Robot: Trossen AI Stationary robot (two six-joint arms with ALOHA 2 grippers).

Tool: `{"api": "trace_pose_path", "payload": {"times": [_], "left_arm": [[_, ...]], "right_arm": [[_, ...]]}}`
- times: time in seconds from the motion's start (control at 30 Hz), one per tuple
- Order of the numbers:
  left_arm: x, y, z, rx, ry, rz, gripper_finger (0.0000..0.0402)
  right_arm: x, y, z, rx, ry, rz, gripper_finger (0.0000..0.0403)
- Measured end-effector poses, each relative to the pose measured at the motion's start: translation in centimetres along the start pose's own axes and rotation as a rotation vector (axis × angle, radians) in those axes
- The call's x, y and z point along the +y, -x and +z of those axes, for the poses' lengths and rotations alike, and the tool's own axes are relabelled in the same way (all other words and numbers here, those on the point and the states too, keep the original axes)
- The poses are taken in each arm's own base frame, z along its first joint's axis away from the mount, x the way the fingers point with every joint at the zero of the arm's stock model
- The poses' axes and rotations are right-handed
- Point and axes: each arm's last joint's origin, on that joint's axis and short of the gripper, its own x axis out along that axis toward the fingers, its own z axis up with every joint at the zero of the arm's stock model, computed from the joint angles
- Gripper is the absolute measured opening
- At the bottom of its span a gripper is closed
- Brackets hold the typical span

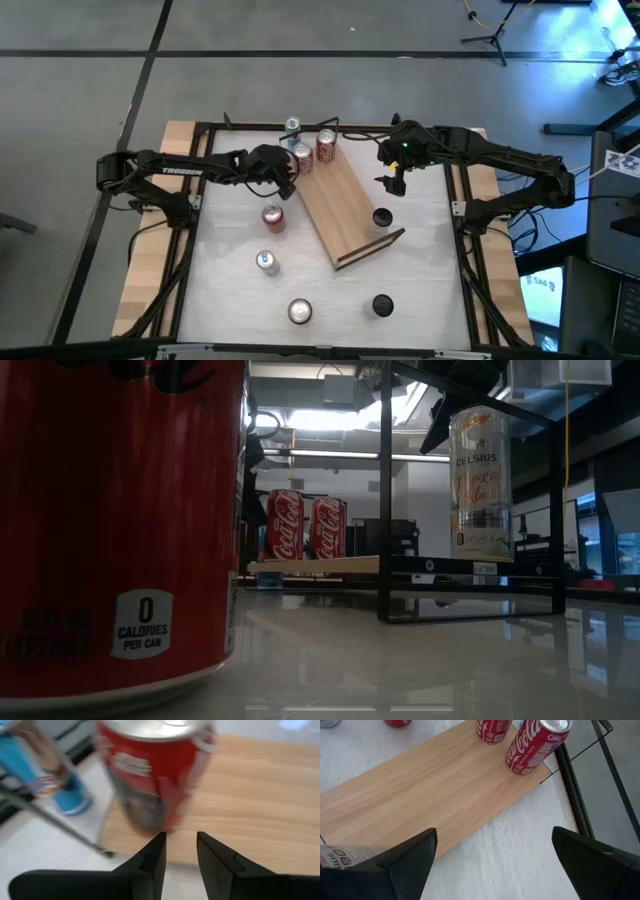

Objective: Place canned beverage on shelf
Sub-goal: Put the red white soda can on the shelf aligned with the other red white soda can

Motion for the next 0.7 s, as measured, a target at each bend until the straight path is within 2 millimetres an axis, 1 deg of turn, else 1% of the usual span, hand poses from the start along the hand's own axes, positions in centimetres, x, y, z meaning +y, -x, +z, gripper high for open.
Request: {"api": "trace_pose_path", "payload": {"times": [0.1, 0.3, 0.47, 0.7], "left_arm": [[-0.4, 0.0, 0.3, -0.019, 0.019, -0.076, 0.0098], [-1.3, 0.3, 1.0, -0.104, 0.048, -0.126, 0.0097], [-1.4, 0.1, 1.1, -0.135, 0.082, -0.080, 0.0097], [-1.2, -1.7, 0.8, -0.130, 0.094, -0.045, 0.0097]], "right_arm": [[0.0, 0.0, 0.0, 0.000, 0.000, 0.000, 0.0390], [0.0, 0.0, 0.0, 0.000, 0.000, 0.000, 0.0390], [0.0, 0.0, 0.0, 0.000, 0.000, 0.000, 0.0390], [0.0, 0.0, 0.0, 0.000, 0.000, 0.000, 0.0390]]}}
